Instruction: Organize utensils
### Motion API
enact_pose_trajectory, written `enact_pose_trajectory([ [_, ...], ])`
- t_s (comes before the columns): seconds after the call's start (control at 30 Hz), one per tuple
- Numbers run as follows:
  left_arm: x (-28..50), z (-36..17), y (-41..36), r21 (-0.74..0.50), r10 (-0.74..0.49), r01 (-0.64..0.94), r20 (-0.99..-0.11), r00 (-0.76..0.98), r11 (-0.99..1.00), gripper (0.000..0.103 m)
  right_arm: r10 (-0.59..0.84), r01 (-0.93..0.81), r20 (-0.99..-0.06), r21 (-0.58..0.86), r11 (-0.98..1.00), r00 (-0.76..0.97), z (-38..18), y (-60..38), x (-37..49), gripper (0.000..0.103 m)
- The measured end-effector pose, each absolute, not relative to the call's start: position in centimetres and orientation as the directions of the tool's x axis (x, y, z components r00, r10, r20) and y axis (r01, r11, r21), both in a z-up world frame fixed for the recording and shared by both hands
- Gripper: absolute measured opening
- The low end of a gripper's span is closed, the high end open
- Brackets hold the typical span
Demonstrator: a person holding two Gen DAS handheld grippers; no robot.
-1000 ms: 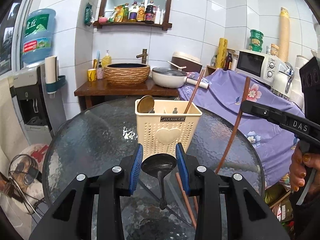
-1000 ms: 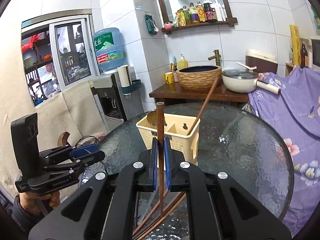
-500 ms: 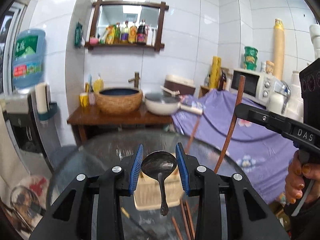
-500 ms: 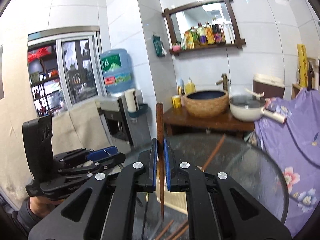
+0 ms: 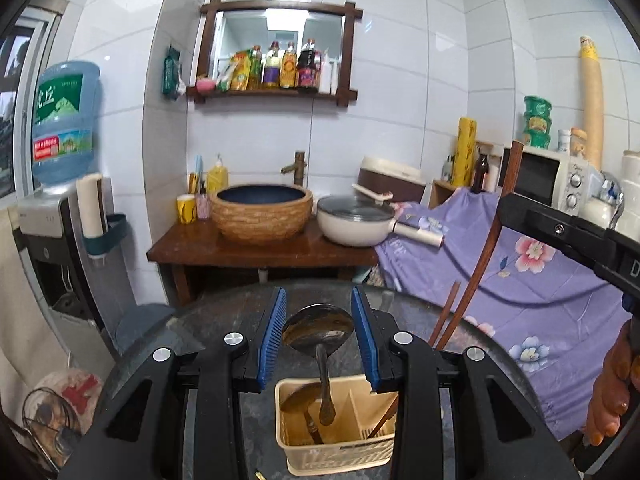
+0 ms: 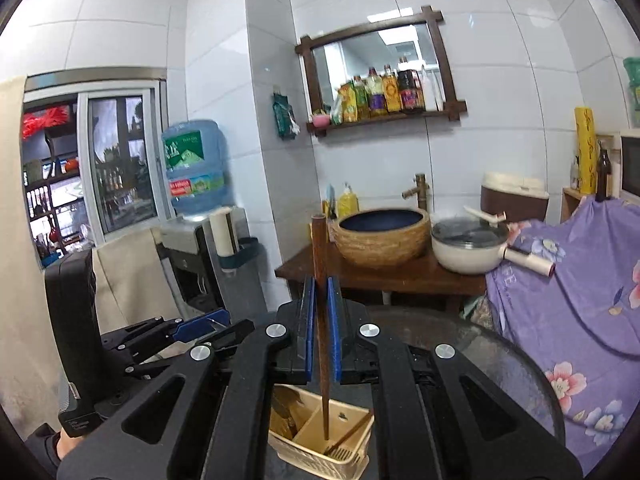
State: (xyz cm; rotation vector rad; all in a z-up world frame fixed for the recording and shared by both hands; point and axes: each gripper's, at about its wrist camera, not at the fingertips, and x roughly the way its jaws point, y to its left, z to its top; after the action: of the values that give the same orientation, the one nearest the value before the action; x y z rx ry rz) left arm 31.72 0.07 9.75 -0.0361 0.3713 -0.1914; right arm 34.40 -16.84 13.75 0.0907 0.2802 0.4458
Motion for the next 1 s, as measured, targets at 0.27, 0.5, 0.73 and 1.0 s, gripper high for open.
enact_pose_trajectory([
  [0.27, 32.6, 4.3, 0.5, -0.098, -0.203, 0.178, -0.448, 0.871, 0.979, 0.033, 0.436, -0.396, -0.335, 0.182, 0.9, 0.835, 8.1, -17.0, 35.5, 0.007],
  [0.5, 32.9, 1.6, 0.4, -0.098, -0.205, 0.18, -0.493, 0.845, 0.979, 0.033, 0.436, -0.392, -0.367, 0.19, 0.9, 0.822, 6.0, -16.9, 35.5, 0.007],
  [0.73, 32.9, 0.9, 0.2, -0.082, -0.19, 0.172, -0.497, 0.847, 0.982, 0.033, 0.43, -0.395, -0.375, 0.17, 0.903, 0.822, 5.6, -16.8, 35.4, 0.008],
  [1.0, 30.1, 1.8, 0.7, -0.095, -0.186, 0.161, -0.421, 0.888, 0.982, 0.076, 0.372, -0.366, -0.33, 0.081, 0.927, 0.868, 5.9, -16.7, 32.7, 0.058],
])
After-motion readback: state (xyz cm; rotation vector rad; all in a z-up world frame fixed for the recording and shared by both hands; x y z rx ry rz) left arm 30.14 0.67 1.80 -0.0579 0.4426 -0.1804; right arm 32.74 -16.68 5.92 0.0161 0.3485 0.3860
